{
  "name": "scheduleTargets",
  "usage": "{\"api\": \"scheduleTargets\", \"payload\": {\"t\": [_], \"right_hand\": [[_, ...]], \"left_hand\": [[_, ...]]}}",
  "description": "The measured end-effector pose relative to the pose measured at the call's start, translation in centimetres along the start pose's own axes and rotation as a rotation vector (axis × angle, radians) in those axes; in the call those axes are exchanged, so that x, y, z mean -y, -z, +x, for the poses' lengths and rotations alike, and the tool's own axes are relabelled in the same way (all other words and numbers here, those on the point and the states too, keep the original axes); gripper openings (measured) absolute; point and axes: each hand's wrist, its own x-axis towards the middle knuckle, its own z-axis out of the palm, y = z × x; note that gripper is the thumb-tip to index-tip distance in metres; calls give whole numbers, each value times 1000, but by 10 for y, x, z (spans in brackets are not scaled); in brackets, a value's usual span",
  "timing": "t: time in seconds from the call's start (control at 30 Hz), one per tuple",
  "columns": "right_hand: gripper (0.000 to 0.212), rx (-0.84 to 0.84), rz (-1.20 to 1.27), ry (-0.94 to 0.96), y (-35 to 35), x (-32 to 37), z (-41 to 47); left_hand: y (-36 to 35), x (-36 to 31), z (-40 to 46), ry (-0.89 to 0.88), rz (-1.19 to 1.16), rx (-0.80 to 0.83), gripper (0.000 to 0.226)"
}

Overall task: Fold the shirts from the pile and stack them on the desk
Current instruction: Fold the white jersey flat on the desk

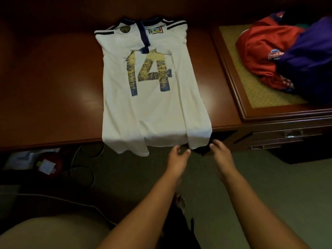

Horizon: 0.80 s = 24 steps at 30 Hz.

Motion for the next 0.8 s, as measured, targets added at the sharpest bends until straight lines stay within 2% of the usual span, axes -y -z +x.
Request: {"api": "scheduleTargets", "payload": {"t": [0.07,0.13,0.27,0.37,0.47,0.53,0.63,0.8], "right_hand": [[42,99,138,-24,-6,1,12],[31,186,208,-17,-8,4,17],[15,233,259,-8,-6,14,8],[15,296,311,-9,-2,18,-1],[4,376,443,-34,-1,23,-6],[19,410,438,-61,-3,25,-7],[22,426,344,-92,-4,25,-6],[28,505,395,-126,-2,29,0]], "left_hand": [[-6,-6,6,-64,-74,5,43],[-9,-13,12,-103,-99,9,31],[-3,-15,13,-200,-83,-60,10],[6,-15,8,-231,-139,-96,10],[10,-17,3,-272,-161,-109,6],[11,-21,0,-307,-148,-113,8],[12,-23,-1,-330,-129,-107,14],[19,-25,-7,-412,-142,-120,21]]}}
